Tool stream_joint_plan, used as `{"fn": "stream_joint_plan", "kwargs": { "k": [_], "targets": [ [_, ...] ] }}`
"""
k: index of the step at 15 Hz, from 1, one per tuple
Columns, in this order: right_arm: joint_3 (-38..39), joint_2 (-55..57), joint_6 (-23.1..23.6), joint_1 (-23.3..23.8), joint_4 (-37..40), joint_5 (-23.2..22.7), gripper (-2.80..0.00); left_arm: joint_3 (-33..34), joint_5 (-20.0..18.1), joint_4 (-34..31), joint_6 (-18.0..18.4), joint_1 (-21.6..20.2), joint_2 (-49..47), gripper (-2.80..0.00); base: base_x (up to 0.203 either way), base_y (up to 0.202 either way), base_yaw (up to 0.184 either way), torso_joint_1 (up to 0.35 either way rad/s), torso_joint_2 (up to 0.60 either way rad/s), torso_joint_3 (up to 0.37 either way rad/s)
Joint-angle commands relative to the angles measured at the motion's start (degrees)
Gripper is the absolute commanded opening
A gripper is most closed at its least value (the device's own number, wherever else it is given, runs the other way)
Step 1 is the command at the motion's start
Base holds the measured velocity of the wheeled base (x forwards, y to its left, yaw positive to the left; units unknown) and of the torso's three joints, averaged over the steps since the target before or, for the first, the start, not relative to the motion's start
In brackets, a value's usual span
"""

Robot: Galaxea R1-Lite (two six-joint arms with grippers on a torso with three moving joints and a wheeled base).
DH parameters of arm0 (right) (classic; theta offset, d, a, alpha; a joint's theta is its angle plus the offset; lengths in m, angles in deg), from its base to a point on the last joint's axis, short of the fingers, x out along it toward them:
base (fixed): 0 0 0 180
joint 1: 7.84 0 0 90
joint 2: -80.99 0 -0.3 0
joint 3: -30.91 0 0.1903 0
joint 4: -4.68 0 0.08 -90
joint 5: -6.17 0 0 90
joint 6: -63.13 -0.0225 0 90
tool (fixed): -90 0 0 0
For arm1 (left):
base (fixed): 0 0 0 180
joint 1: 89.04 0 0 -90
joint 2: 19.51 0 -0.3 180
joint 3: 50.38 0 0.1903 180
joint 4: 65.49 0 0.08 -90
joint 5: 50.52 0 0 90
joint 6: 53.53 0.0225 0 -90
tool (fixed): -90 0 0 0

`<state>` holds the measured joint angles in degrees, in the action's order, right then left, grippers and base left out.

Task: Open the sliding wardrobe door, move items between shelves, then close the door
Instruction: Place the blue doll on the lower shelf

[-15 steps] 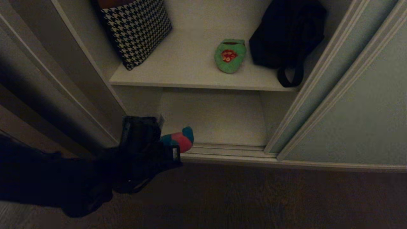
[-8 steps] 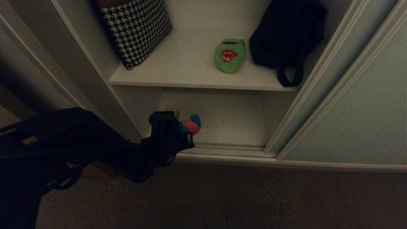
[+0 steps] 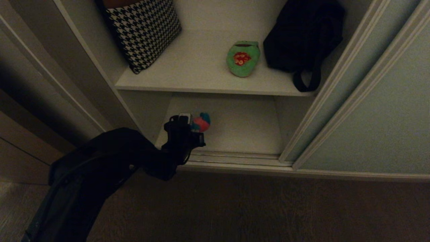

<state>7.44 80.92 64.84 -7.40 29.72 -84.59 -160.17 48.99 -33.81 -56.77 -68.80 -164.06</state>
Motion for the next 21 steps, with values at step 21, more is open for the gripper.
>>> {"fn": "stream_joint_plan", "kwargs": {
  "k": [21],
  "targets": [
    [0.0, 0.0, 0.1, 0.0, 0.0, 0.0, -2.80, -24.4, -4.1, 8.5, 5.8, -5.9, -19.0, -2.80, 0.000, 0.000, 0.000, 0.000, 0.00, 0.000]
  ]
}}
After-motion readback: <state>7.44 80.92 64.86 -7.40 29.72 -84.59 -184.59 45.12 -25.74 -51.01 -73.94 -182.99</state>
